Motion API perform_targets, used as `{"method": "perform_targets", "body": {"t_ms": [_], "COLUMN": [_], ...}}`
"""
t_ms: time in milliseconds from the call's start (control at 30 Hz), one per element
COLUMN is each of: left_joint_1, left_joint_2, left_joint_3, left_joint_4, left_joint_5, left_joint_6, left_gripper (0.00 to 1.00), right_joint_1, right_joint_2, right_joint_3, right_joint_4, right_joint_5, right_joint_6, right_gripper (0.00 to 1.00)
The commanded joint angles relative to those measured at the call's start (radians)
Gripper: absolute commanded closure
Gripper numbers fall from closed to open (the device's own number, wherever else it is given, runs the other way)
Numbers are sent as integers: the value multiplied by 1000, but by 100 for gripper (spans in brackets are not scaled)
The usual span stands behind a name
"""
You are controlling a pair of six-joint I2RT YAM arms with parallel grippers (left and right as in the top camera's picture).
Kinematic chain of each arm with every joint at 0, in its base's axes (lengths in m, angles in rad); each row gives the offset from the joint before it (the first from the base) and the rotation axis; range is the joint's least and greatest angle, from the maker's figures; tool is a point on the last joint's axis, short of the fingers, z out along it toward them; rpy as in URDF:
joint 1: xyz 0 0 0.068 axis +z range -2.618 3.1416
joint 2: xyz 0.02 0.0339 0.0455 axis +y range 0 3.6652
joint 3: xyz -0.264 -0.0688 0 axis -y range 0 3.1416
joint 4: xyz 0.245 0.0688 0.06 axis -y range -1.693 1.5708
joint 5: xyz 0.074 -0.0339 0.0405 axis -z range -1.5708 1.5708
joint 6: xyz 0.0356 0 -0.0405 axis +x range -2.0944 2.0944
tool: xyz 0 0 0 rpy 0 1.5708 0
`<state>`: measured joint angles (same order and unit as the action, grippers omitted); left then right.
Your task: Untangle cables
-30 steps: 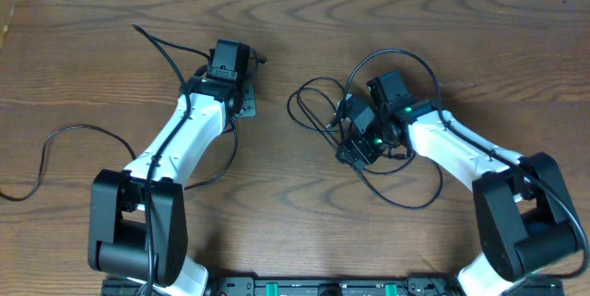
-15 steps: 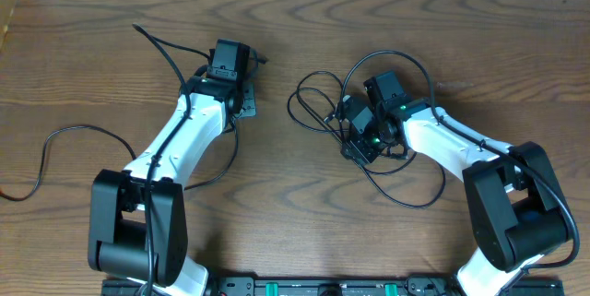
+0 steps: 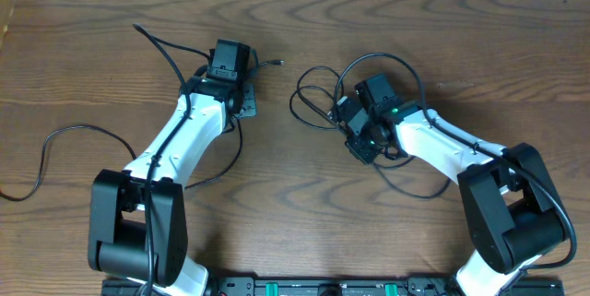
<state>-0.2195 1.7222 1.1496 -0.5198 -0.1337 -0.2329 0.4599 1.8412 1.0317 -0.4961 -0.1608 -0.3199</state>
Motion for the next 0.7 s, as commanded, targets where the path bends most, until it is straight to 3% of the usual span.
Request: {"method": "perform_targets", "body": {"t_ms": [0, 267, 667], "left_joint_1": [2, 2, 2], "left_joint_2": [-11, -11, -11], "left_joint_3": [2, 2, 2], "left_joint_4": [-2, -3, -11], "left_joint_5": [-9, -9, -8], "left_joint_6": [6, 6, 6], "left_gripper": [68, 56, 50], "right_joint_1": [1, -77, -455], "right_joint_2": [57, 57, 57], "right_joint_3": [-31, -31, -31], "right_joint_4": [-18, 40, 196], "right_joint_5": [150, 249, 244], "right_joint_6": [4, 18, 87], "right_gripper": [99, 99, 99]}}
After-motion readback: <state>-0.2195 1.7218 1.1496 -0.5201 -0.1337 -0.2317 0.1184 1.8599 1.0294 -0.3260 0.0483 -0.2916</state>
